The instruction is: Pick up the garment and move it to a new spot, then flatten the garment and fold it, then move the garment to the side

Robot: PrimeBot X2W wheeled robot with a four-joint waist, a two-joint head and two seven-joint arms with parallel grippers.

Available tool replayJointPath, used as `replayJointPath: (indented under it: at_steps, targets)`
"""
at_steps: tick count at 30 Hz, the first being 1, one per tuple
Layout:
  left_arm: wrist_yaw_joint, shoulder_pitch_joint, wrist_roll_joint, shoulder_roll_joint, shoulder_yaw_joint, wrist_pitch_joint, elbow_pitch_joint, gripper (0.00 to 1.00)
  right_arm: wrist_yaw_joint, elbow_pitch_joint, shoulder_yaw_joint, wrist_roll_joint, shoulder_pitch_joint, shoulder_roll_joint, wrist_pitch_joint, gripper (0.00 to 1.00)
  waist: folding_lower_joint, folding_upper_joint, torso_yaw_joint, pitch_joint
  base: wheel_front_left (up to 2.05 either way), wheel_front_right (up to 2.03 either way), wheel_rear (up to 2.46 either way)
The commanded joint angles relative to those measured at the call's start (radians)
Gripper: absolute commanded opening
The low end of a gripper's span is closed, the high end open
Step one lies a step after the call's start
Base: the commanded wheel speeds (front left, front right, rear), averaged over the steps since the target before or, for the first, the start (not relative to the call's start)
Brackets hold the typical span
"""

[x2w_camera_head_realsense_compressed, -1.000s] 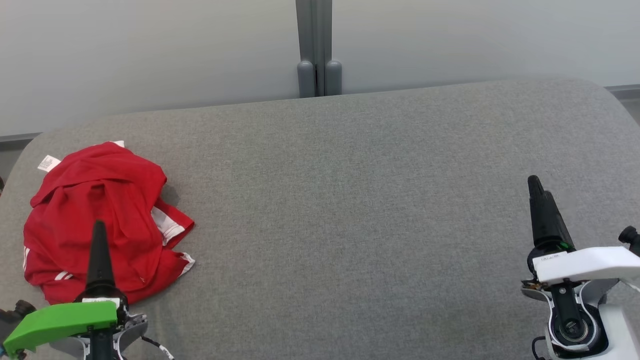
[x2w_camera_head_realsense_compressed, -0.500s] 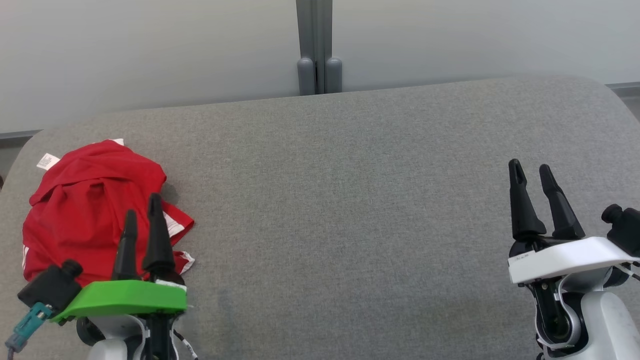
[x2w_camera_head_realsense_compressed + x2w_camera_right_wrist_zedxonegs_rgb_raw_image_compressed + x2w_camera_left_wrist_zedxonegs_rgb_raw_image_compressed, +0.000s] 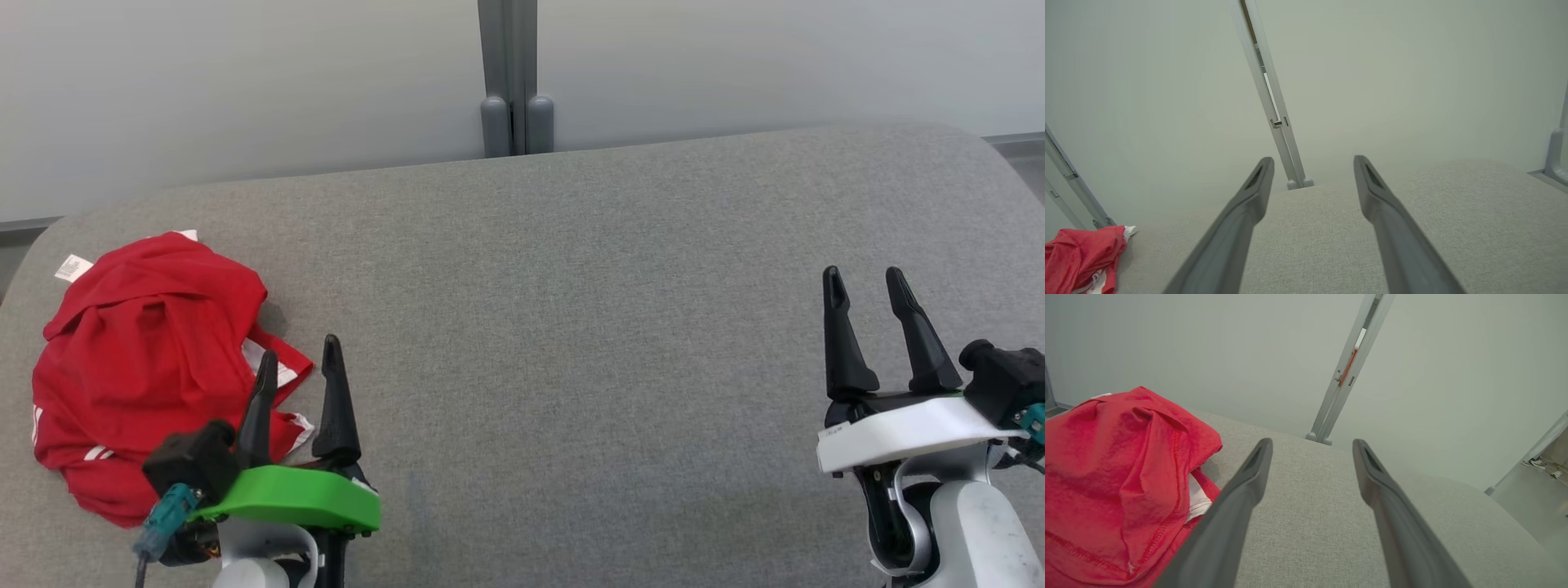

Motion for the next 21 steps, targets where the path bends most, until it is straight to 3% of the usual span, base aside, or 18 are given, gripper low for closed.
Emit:
replayJointPath:
  at_steps: [1,15,21]
  targets:
    - [0.018,-0.011,0.035,0.018,-0.019,-0.012,-0.004,1.00,0.002,-0.009,-0.001,-0.049,-0.004,-0.002,-0.013,1.00,0.0000,0.0000,-0.001,0.000,0.00,0.00,0.00]
    - [0.158,-0.041,0.181,0.092,-0.175,-0.048,0.027,1.00,0.002,0.014,0.011,-0.249,-0.002,0.007,-0.048,1.00,0.0000,0.0000,-0.001,-0.002,0.00,0.00,0.00]
    - [0.203,-0.051,0.211,0.107,-0.210,-0.063,0.026,1.00,0.002,0.012,0.022,-0.257,-0.003,0.007,-0.063,1.00,0.0000,0.0000,0.000,-0.001,0.00,0.00,0.00]
